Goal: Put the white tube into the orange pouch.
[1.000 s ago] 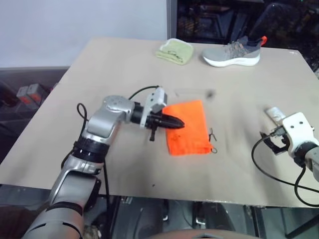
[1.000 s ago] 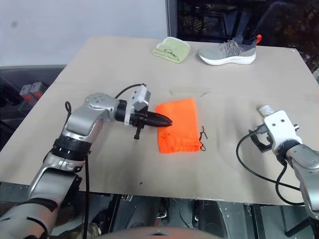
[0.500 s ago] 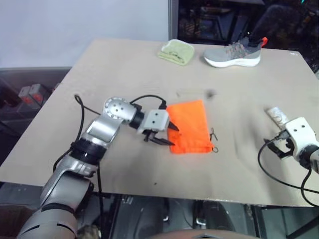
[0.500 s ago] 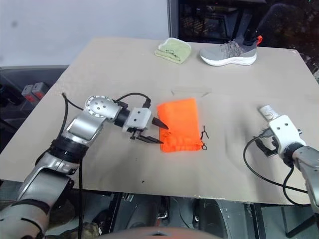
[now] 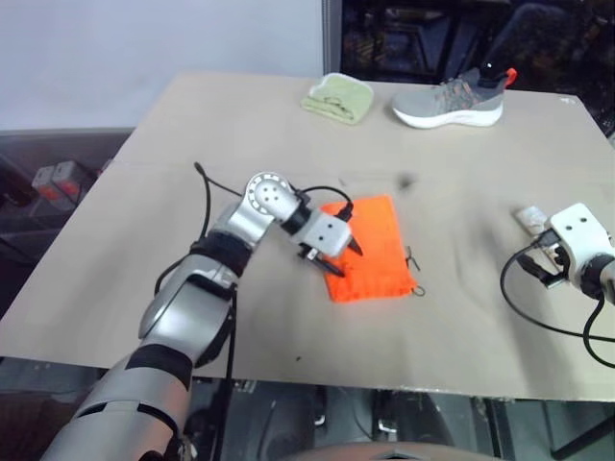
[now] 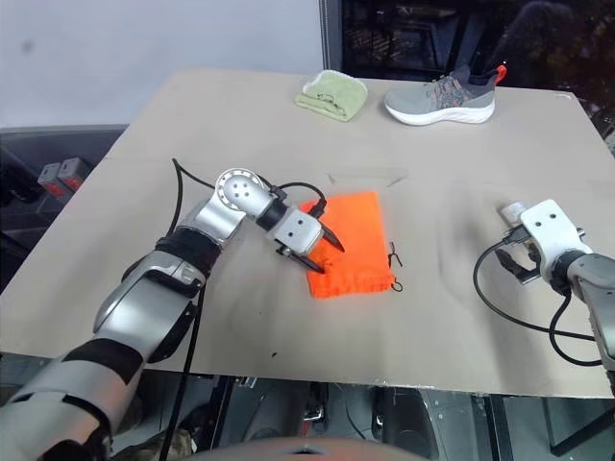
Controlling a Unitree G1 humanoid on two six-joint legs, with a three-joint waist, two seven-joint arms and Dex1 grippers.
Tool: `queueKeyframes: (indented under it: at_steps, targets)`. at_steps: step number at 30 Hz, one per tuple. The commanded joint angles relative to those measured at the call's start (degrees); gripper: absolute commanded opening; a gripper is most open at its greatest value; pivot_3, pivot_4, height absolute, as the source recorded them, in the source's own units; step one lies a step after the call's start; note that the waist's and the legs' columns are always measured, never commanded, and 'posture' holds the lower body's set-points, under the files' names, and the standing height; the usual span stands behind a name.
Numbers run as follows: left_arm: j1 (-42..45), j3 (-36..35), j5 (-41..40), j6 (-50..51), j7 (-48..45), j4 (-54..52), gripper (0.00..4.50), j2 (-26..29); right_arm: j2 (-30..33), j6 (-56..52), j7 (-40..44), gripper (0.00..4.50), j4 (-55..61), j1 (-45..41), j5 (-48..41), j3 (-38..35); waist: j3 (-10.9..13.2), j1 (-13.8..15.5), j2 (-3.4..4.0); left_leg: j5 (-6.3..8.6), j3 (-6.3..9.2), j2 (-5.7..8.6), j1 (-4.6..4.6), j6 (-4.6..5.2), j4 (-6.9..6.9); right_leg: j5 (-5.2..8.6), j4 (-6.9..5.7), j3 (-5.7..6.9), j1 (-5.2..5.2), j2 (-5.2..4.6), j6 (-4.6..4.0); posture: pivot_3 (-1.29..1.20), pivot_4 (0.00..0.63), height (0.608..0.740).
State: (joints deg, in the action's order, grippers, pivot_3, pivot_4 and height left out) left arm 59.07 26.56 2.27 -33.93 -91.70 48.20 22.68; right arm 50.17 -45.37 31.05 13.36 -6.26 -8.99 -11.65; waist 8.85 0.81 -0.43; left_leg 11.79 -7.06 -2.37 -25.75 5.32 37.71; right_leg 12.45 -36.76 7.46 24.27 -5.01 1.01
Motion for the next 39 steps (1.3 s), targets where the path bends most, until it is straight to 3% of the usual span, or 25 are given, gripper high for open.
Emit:
queueKeyframes:
  at_steps: [1, 2, 3, 4, 17, 24, 28, 34, 39]
  targets:
    - [2.23, -0.28, -0.74, -2.52, -0.78, 1.14, 1.35, -0.84, 0.93, -1.52, 0.03, 4.50, 1.24, -1.01, 0.05, -1.60, 0.00, 0.01, 0.00, 0.00, 0.01, 0.00, 0.00, 0.01, 0.01, 0.00, 0.00, 0.00, 0.00, 0.00, 0.00, 0.00, 0.150, 0.740]
    - [2.40, -0.39, -1.05, -2.47, -0.80, 1.48, 1.11, -1.12, 0.85, -1.74, -0.03, 4.50, 1.01, -1.05, -0.01, -1.78, 0.00, 0.02, 0.00, 0.02, 0.02, -0.01, 0.00, 0.03, 0.04, 0.00, -0.01, 0.00, -0.01, -0.01, 0.00, 0.00, 0.150, 0.740]
    - [2.49, -0.46, -1.33, -2.35, -0.80, 1.67, 0.44, -1.29, 0.76, -1.86, -0.18, 4.50, 0.76, -1.00, 0.02, -2.01, 0.00, 0.02, 0.00, 0.02, 0.03, -0.01, 0.00, 0.03, 0.04, 0.00, -0.02, -0.01, -0.01, -0.02, 0.00, 0.00, 0.150, 0.740]
    - [2.61, -0.49, -1.57, -2.15, -0.80, 1.85, 0.04, -1.39, 0.75, -1.81, -0.27, 4.50, 0.47, -0.95, 0.11, -2.13, 0.00, 0.02, 0.00, 0.03, 0.04, -0.01, -0.01, 0.04, 0.08, 0.00, -0.03, -0.02, -0.02, -0.03, 0.00, 0.00, 0.150, 0.740]
    - [2.60, -6.96, -8.94, 14.49, -0.80, -2.80, 0.04, -1.02, -1.01, -1.22, -2.27, 4.50, -8.79, -6.77, 1.24, -0.08, 0.00, 0.00, 0.01, 0.05, 0.03, -0.02, -0.02, 0.08, 0.20, -0.01, -0.09, -0.08, -0.02, 0.00, 0.00, 0.00, 0.150, 0.740]
    - [1.33, -10.34, -10.44, 21.62, 0.39, -7.15, 0.04, -0.29, -0.96, -4.42, -0.96, 4.50, -23.38, -16.21, 2.42, 4.56, 0.00, -0.18, 0.03, 0.02, -0.04, -0.04, -0.03, 0.03, 0.36, -0.01, -0.15, -0.15, -0.03, 0.01, 0.00, 0.00, 0.150, 0.740]
    - [0.50, -11.20, -10.40, 23.77, 1.56, -9.03, 0.00, -0.36, -0.60, -4.01, 2.27, 3.33, -26.81, -17.16, 1.95, 6.28, 0.00, -0.14, 0.03, -0.01, -0.04, -0.04, -0.02, -0.02, 0.39, -0.02, -0.18, -0.16, -0.05, 0.01, -0.02, 0.00, 0.150, 0.740]
    - [-0.30, -12.27, -10.25, 26.43, 3.33, -10.86, 0.00, -0.61, -0.25, -1.76, 3.61, 0.71, -23.23, -15.00, 1.02, 4.47, -0.01, -0.20, 0.01, -0.01, -0.05, -0.06, 0.01, -0.02, 0.45, -0.02, -0.18, -0.17, -0.11, 0.01, -0.01, 0.00, 0.150, 0.740]
    - [-0.61, -12.58, -10.40, 28.08, 4.54, -12.08, 0.00, -0.99, 1.04, -8.79, 6.85, 0.71, -5.12, -8.41, -5.74, -2.86, -0.02, -0.10, 0.05, 0.01, -0.04, -0.11, 0.01, -0.01, 0.48, -0.03, -0.20, -0.18, -0.11, 0.01, 0.00, 0.00, 0.150, 0.740]
